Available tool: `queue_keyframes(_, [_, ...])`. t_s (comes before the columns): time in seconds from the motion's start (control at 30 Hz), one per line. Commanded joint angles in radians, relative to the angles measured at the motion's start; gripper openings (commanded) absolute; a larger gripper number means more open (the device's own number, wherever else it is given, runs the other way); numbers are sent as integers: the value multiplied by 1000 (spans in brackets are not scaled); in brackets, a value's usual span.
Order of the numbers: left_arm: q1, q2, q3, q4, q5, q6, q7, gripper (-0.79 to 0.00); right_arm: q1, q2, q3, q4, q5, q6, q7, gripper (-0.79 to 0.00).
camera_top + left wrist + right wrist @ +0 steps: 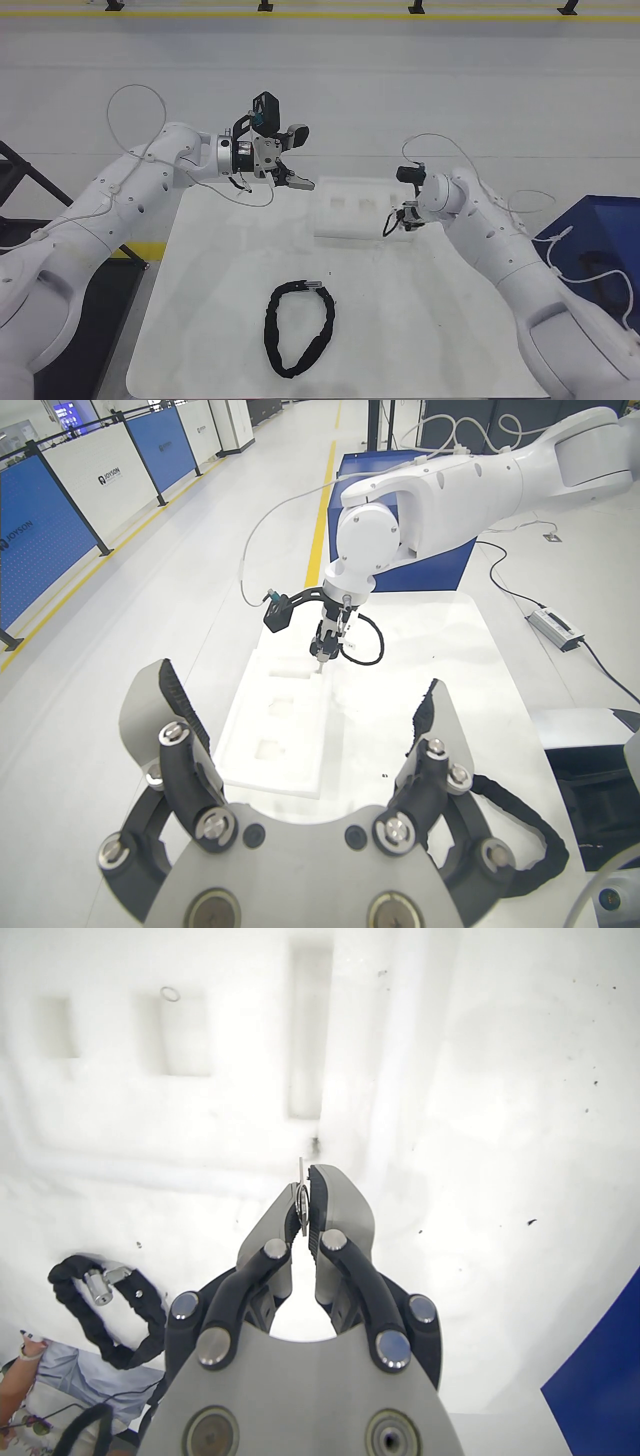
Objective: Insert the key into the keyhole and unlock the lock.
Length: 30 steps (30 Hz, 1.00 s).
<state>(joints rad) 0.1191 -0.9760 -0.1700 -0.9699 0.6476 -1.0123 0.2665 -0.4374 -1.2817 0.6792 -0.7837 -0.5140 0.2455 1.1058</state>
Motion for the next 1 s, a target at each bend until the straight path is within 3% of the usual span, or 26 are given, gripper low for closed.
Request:
queue_keyframes(0.0, [0, 0, 0, 0, 0, 0, 0, 0, -10, 16, 28, -59, 7, -15, 37, -785])
queue_keyframes(0.27, [0, 0, 0, 0, 0, 0, 0, 0, -110, 104, 174, -399, -39, -62, 199, -785])
queue_keyframes(0.5, [0, 0, 0, 0, 0, 0, 0, 0, -271, 174, 425, -651, 187, -190, 323, -785])
queue_keyframes(0.7, [0, 0, 0, 0, 0, 0, 0, 0, -385, 206, 583, -751, 357, -249, 317, -785])
queue_keyframes(0.97, [0, 0, 0, 0, 0, 0, 0, 0, -459, 216, 679, -754, 583, -325, 229, -785])
